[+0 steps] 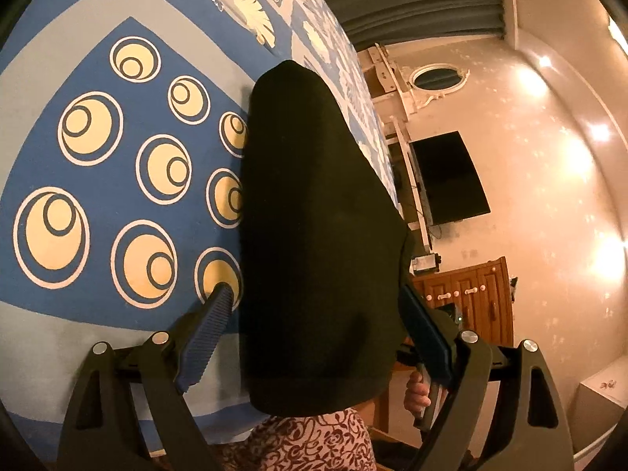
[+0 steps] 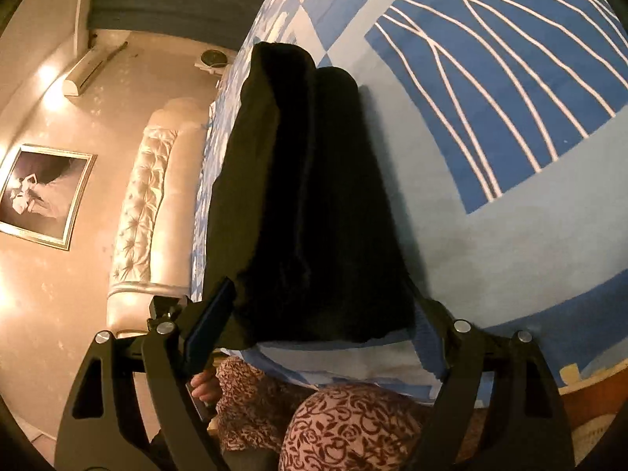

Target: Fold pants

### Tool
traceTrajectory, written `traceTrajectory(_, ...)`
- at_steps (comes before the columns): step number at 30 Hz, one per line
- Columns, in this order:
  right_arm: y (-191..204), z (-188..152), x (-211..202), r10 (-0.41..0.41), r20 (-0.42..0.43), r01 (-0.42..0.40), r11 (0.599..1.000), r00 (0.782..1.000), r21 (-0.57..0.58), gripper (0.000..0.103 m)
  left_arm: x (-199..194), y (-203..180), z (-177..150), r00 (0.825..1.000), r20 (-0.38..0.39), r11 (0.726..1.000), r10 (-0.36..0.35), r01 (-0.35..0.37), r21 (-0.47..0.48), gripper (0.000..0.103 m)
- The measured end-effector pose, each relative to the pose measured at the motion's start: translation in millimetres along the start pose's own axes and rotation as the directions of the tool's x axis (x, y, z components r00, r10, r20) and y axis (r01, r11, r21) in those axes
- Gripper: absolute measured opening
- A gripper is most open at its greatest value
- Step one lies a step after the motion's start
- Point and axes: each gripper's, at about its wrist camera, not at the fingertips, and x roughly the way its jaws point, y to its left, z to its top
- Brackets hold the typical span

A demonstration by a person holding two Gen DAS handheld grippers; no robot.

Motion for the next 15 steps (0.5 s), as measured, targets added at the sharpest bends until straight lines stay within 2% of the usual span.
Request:
traceTrajectory(2, 4, -1, 4, -0.019, 0.012, 0.019, 1.000, 1.000, -0.014, 0.073, 3, -1, 2, 1.000, 0.000, 1.000, -0.013, 0.013, -0.012, 0.085)
traceTrajectory(3, 5, -2, 5, -0.040, 0.013, 0.041, 0.999, 0.999, -0.029, 0.063, 3, -2, 0, 0.999, 0.000, 0.999, -0.037, 0.037, -0.012, 0.085)
traceTrajectory(4, 5, -3, 6, -0.052, 0.015, 0.053, 0.998, 0.999, -0.036, 0.056, 4, -3, 0, 1.000, 0.003, 0.999, -0.031, 0.031, -0.005, 0.078)
traceTrajectory(5, 4, -6, 6, -0.055, 0.016, 0.055, 0.998, 0.998, -0.035, 0.051, 5, -5, -2, 1.000, 0.004, 1.000, -0.005, 0.005, 0.005, 0.066)
traceTrajectory(6, 3, -6, 7, -0.058, 0.013, 0.059, 0.998, 0.998, -0.033, 0.048, 10, -5, -3, 0.998, -0.008, 0.998, 0.067, -0.066, 0.016, 0.048)
traceTrajectory(7, 1, -7, 8, -0.057, 0.012, 0.057, 0.998, 0.998, -0.029, 0.047, 12, -2, -4, 0.995, -0.018, 0.995, 0.102, -0.102, 0.018, 0.044)
traceTrajectory(15, 0, -7, 9, -0.046, 0.017, 0.046, 0.998, 0.999, -0.035, 0.046, 10, -3, -6, 0.990, -0.003, 0.989, 0.140, -0.140, 0.041, 0.040)
